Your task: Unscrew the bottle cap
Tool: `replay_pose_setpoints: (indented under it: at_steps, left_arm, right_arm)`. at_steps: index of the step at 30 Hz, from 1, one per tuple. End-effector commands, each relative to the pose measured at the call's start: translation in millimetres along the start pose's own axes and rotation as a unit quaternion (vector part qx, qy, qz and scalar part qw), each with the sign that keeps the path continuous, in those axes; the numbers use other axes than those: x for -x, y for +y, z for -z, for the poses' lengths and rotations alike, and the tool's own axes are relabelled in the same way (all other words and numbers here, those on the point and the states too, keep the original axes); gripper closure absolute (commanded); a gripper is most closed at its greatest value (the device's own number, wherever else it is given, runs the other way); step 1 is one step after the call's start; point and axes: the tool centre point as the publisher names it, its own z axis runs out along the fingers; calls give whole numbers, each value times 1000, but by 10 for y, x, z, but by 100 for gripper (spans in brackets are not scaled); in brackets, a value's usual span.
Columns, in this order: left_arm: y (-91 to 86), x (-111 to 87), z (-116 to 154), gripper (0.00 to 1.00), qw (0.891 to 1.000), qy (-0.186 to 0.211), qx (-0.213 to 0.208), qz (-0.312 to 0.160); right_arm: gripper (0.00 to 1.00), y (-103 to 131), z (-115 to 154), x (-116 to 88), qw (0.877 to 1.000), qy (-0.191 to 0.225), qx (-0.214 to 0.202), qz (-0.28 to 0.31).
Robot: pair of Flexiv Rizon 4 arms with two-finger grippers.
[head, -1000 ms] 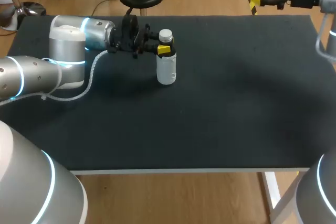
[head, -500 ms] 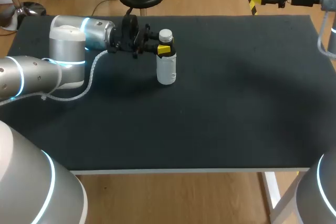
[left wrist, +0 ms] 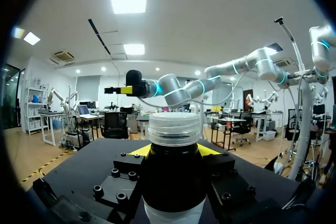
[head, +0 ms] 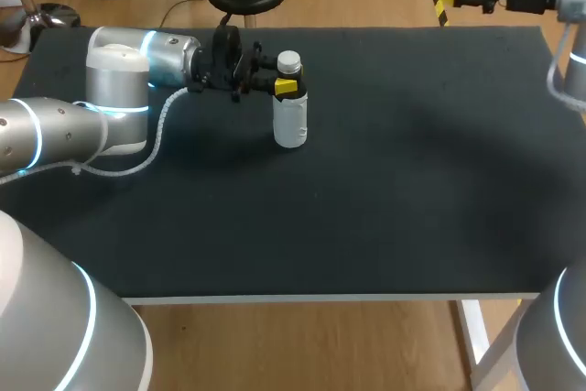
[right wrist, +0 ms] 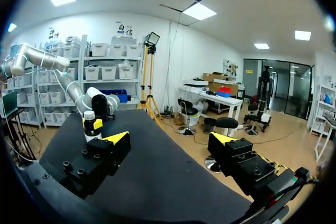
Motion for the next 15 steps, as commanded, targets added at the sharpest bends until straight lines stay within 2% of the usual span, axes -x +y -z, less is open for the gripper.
replay_pose_setpoints:
  at_steps: [1, 5, 15]
  left_arm:
    - [11, 4, -2, 100, 1000, 0, -1, -2]
    - [11, 4, -2, 100, 1000, 0, -1, -2]
    - [11, 4, -2, 100, 1000, 0, -1, -2]
  right_arm:
    - [0, 14, 9, -81, 1000, -25, 1, -1]
    - [0, 13, 8, -84, 1000, -31, 5, -1]
    - [0, 14, 17, -113, 995, -94, 0, -10]
